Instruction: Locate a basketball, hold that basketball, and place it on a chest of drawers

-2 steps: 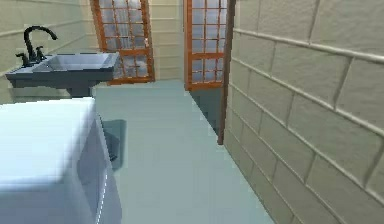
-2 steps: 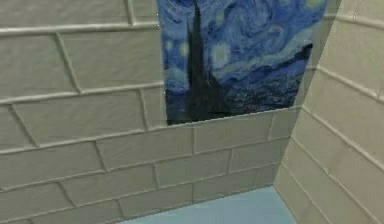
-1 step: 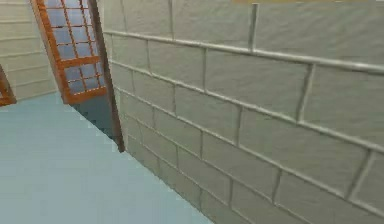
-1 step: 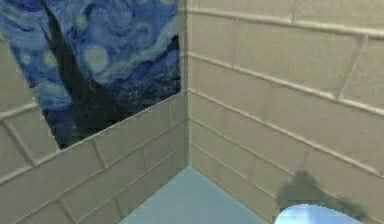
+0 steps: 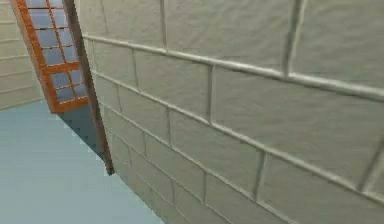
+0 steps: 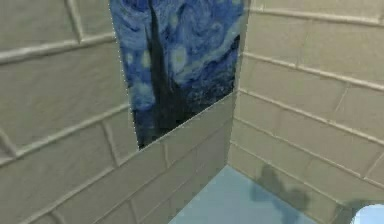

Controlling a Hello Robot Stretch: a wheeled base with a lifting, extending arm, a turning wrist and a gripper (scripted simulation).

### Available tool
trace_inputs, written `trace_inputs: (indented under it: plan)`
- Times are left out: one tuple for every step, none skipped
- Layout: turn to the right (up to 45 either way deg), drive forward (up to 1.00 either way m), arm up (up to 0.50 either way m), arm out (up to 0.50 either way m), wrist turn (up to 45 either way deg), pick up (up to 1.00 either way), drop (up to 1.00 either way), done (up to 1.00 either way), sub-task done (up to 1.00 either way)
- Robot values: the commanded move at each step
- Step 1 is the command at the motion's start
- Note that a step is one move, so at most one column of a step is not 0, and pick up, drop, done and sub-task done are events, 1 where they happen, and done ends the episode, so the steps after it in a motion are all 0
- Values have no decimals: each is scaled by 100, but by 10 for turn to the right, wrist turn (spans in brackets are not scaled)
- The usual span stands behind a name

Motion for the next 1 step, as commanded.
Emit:
trace_inputs:
  plan:
    - [-450, 0, 0, 0, 0, 0, 0, 0, 0]
